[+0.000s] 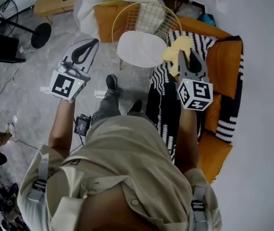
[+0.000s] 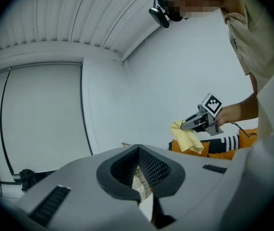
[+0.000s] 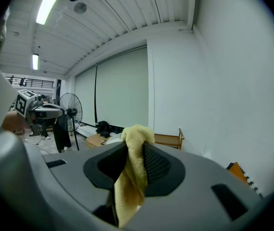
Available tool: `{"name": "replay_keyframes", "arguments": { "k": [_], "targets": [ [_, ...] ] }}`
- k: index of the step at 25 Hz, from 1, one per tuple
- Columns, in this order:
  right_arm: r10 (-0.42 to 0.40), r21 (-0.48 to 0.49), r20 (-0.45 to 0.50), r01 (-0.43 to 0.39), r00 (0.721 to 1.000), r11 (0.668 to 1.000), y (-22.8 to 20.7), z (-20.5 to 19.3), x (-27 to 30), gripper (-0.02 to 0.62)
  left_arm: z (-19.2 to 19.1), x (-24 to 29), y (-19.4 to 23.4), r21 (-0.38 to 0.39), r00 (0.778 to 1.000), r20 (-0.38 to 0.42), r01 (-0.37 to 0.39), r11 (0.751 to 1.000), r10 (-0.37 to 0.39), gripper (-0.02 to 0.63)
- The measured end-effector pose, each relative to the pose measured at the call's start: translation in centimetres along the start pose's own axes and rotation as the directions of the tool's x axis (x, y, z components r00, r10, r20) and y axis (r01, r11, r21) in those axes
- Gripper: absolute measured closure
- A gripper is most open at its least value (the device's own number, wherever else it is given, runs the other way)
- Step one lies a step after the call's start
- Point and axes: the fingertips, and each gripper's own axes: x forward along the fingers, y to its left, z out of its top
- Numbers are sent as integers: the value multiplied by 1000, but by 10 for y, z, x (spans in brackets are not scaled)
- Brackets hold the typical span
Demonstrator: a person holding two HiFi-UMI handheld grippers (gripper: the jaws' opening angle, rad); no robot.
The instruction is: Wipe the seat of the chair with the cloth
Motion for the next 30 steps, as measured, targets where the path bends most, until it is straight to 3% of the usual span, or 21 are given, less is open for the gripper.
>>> {"name": "replay_keyframes", "arguments": {
  "k": [7, 13, 22, 30],
  "targets": [
    [-130, 24, -39, 131, 991, 991, -8, 6, 25, 490, 4, 57, 48, 18, 989, 79, 126, 992, -127, 590],
    [-226, 28, -76, 229, 971, 973, -8, 12, 52, 490, 4, 99, 90, -12, 969, 124, 217, 976, -214, 589],
    [-275, 13, -134, 279, 952, 960, 11, 12, 100, 489, -15, 137, 139, -34, 939, 187, 300, 953, -289, 589],
    [-235, 21, -208, 245, 949, 969, 3, -10, 158, 490, -51, 168, 155, -80, 944, 110, 319, 944, -310, 589]
  ]
}}
